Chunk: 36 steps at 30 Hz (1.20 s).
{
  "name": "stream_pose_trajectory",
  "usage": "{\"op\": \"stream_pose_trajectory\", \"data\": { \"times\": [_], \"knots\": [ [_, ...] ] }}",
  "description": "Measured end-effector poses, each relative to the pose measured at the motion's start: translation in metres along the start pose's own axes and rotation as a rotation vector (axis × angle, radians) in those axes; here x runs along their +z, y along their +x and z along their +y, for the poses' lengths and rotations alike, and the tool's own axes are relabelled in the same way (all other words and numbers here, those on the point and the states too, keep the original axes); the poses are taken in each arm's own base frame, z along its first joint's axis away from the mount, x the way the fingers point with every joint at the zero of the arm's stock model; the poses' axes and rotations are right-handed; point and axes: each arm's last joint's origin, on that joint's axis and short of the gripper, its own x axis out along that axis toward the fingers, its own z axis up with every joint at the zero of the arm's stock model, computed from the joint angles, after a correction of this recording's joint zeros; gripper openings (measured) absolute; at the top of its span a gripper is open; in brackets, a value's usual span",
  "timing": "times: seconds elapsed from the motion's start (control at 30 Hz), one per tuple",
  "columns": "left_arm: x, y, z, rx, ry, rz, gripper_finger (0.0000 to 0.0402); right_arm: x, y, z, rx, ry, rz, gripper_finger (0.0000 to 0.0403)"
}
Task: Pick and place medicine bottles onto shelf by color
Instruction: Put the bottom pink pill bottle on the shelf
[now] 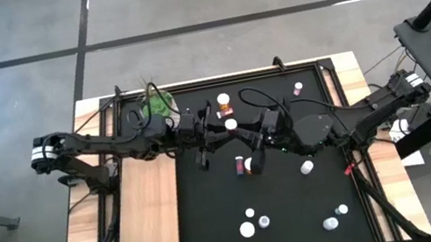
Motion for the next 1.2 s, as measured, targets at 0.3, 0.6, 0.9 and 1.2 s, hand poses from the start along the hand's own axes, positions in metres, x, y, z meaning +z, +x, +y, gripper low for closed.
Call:
{"op": "stream_pose_trajectory", "data": {
  "times": [0.3, 0.6, 0.9, 1.2],
  "knots": [
    [-0.004, 0.000, 0.001, 0.010, -0.017, 0.049, 0.0138, 0.007, -0.009, -0.007, -0.004, -0.007, 0.021, 0.0076],
    [-0.023, -0.007, 0.017, 0.106, -0.206, 0.254, 0.0184, 0.003, -0.023, -0.021, -0.072, 0.034, 0.244, 0.0078],
    [-0.026, -0.017, 0.031, 0.233, -0.470, 0.351, 0.0184, -0.031, -0.031, -0.031, -0.200, 0.132, 0.513, 0.0079],
    [-0.043, -0.014, 0.034, 0.238, -0.714, 0.393, 0.0184, -0.064, -0.007, -0.020, -0.232, 0.065, 0.626, 0.0079]
  ]
}}
